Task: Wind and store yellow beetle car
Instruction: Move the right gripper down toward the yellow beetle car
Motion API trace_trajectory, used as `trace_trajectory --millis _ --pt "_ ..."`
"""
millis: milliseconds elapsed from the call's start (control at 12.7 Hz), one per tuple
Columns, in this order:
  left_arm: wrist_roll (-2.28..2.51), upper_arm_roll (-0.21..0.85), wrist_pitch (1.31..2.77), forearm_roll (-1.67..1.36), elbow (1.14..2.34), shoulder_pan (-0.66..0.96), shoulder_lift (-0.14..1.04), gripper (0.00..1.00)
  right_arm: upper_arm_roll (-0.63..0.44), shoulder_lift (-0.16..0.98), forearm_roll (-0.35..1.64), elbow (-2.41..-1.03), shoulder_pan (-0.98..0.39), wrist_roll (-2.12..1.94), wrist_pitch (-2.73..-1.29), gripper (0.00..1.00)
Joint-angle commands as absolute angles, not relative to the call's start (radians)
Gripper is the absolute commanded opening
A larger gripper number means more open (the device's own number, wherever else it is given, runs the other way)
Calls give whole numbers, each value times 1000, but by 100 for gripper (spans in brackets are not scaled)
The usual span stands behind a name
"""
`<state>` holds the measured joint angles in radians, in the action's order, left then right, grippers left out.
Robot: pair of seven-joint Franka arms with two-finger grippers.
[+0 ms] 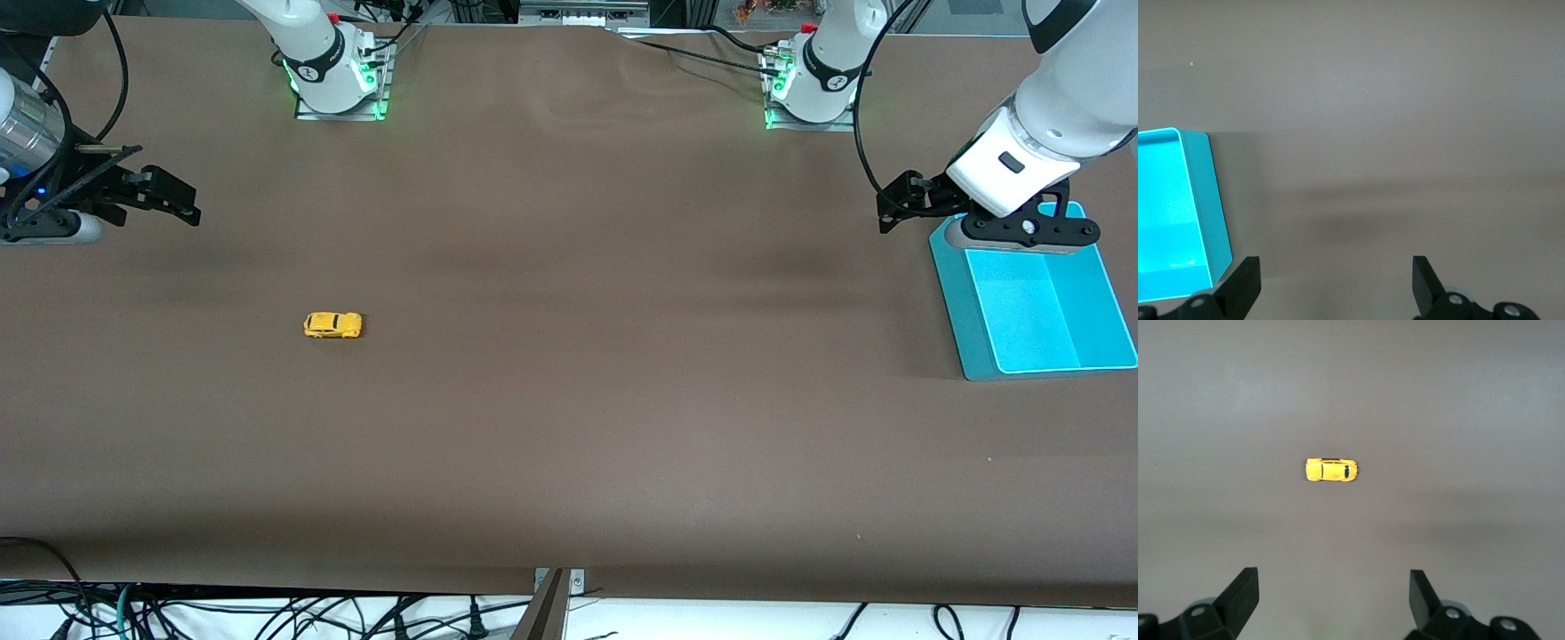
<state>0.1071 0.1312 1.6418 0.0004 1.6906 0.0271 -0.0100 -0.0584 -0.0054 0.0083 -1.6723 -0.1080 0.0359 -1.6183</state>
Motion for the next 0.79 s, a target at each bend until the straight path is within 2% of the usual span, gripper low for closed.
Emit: trace_trajectory --millis 0,394,552,709 --pt "80 132 1612 -17 1655 20 3 100 -52 5 -18 -1644 -118 55 -1582 100" --pt "80 132 1612 -17 1655 20 3 100 -45 6 -28 -1670 -118 46 -1586 100" --pt "80 132 1612 -17 1655 20 3 100 -22 6 -25 -1764 -118 -38 -1603 100" --pt "80 132 1612 -17 1655 20 3 100 -20 8 -26 -1872 -112 -258 -1726 100"
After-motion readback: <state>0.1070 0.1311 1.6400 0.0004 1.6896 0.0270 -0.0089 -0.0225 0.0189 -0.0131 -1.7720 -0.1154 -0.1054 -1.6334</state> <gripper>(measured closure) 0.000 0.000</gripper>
